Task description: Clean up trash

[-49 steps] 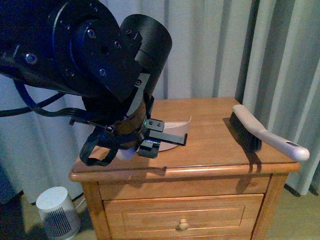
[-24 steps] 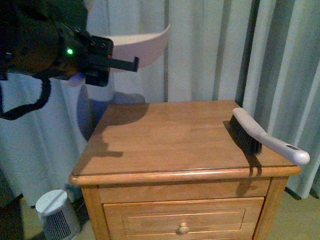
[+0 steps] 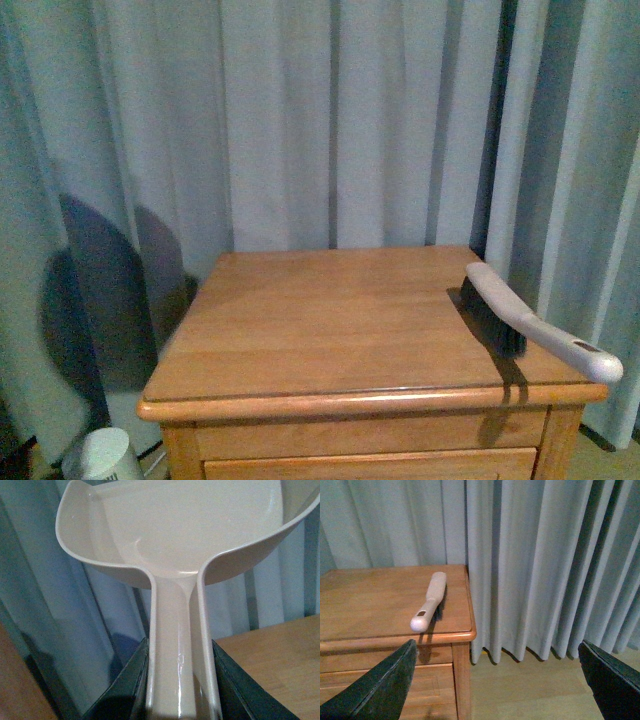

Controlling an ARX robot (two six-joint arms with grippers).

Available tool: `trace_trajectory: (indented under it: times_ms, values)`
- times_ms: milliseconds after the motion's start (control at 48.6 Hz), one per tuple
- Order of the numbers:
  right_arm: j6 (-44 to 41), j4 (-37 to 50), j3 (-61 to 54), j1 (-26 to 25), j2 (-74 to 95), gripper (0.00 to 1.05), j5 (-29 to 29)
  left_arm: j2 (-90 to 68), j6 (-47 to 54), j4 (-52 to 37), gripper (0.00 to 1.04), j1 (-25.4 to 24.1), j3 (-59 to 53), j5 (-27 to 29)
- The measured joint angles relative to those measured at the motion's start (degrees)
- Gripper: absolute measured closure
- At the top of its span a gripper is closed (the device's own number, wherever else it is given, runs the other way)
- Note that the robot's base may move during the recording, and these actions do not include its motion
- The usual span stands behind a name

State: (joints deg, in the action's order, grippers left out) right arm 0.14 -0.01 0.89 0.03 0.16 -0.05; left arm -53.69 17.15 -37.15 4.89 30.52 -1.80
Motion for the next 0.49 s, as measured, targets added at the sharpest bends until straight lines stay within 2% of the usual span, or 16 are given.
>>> trace_trajectory:
  times_ms: [123, 206, 268, 350, 494]
  values:
    - [0.00, 0.00, 0.00, 0.00, 0.00, 0.07, 0.00, 10.67, -2.38, 4.11, 0.76, -6.93, -5.18, -6.82]
    - [0.00, 0.00, 0.00, 0.00, 0.00, 0.07, 0.02, 19.10, -5.25, 8.94, 0.76, -13.62, -8.76, -14.08]
    - [0.00, 0.00, 0.00, 0.00, 0.00, 0.07, 0.02, 22.80, -6.12, 10.84, 0.76, -16.72, -10.29, -17.00]
    - [0.00, 0.00, 0.00, 0.00, 0.00, 0.07, 0.02, 28.17, -8.68, 13.94, 0.76, -22.49, -12.04, -23.80]
    - [0.00, 0.00, 0.00, 0.00, 0.00, 0.07, 0.02, 34.27, -12.66, 15.72, 0.76, -32.57, -14.34, -33.90]
